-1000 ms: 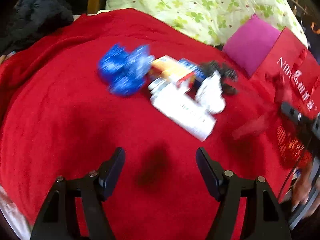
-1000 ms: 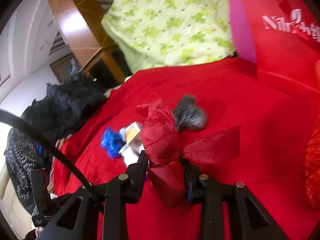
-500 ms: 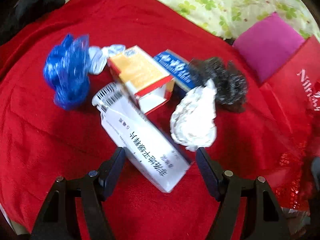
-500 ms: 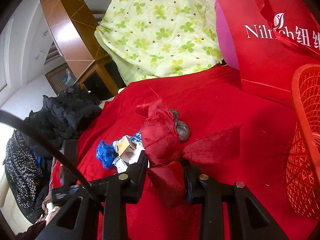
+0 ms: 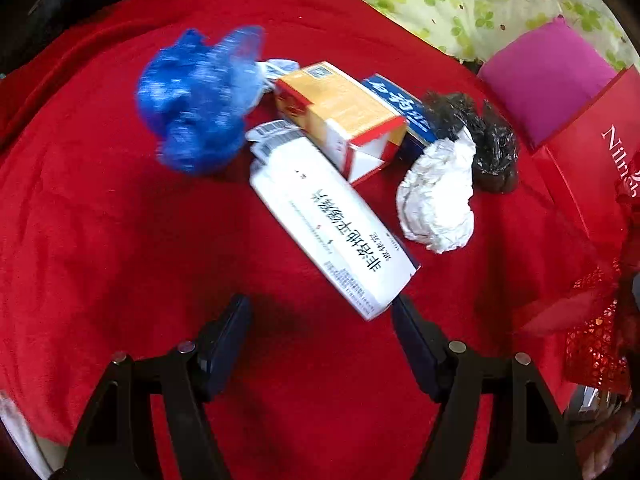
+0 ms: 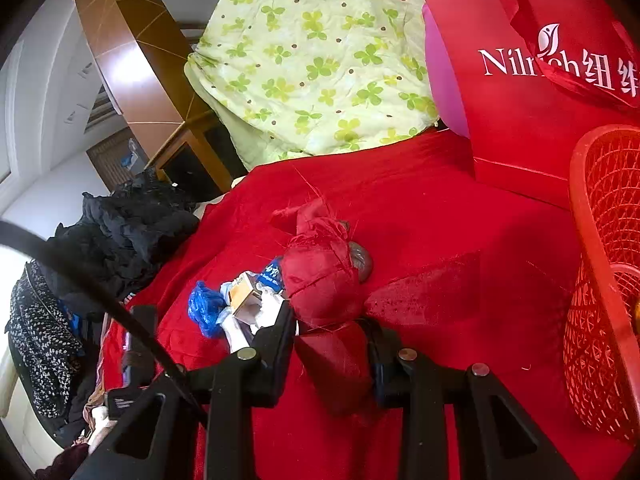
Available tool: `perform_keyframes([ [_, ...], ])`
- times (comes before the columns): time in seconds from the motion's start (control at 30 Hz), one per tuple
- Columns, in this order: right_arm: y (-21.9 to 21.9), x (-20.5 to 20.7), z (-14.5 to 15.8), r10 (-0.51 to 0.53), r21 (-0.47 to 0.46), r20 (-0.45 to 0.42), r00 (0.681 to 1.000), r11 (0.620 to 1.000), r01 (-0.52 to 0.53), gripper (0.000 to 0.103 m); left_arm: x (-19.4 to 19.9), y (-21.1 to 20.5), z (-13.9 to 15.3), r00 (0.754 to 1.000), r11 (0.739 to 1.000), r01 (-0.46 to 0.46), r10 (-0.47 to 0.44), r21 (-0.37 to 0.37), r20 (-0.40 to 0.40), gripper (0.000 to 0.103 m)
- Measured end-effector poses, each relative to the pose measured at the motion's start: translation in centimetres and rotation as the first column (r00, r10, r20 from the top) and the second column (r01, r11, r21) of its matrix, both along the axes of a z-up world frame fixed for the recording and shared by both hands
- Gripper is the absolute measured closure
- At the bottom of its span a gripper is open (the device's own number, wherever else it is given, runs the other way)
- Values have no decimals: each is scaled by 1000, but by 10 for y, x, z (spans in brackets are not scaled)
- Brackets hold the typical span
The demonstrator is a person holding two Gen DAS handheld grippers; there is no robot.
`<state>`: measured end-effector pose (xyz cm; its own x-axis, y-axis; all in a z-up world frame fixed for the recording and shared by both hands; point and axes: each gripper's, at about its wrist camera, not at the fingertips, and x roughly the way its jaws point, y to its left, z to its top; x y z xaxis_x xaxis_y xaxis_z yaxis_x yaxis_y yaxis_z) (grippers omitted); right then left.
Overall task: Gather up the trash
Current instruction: 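Grasp the white medicine box with the left tool while the right tool holds the ribbon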
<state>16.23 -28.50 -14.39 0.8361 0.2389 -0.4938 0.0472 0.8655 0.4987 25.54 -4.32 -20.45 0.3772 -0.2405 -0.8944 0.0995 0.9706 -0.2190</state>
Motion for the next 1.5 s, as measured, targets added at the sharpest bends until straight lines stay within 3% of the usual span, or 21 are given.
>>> perform_keyframes([
  [0.1, 3, 1, 0, 3, -6, 0, 1000, 1000, -3, 70, -5, 12, 8, 1000, 1000, -4, 4, 21, -8, 29],
  [0.2, 7, 2, 1, 10, -9, 2, 1000, 1000, -10, 70, -5, 16, 20, 1000, 1000, -17, 17, -9, 11, 29],
  [0.33, 11, 5, -1, 16, -16, -4, 1000, 1000, -17, 70, 5, -3, 29, 999, 1000, -12, 13, -26, 51, 29],
  [0.5, 8, 9, -4, 20, -18, -11, 1000, 1000, -20, 70, 34, -30, 11, 998, 999, -48, 48, 2, 50, 29],
  [0.6, 6, 9, -5, 18, -17, -12, 1000, 1000, -18, 70, 51, -40, -9, 997, 996, -82, 82, -32, 8, 29],
  [0.7, 4, 10, -6, 17, -15, -16, 1000, 1000, -18, 70, 47, -39, -13, 996, 996, -85, 87, -41, 32, 30],
  [1.03, 6, 2, -2, 9, -20, 2, 1000, 1000, -9, 70, 15, 2, -15, 998, 991, -60, 59, -117, -10, 30],
  [1.1, 9, 1, -3, 12, -28, 1, 1000, 1000, -12, 70, 9, 12, -14, 997, 988, -80, 79, -133, -11, 39],
  [1.27, 13, 2, -3, 22, -59, -2, 1000, 998, -22, 70, 2, 35, -11, 994, 974, -112, 111, -196, -13, 75],
  [1.37, 13, 3, -2, 27, -72, -1, 1000, 997, -27, 70, -11, 42, -4, 996, 982, -83, 87, -167, 16, 93],
  [1.5, 12, 1, 1, 32, -74, 16, 999, 997, -30, 70, -28, 49, 6, 996, 990, -38, 48, -133, 70, 94],
])
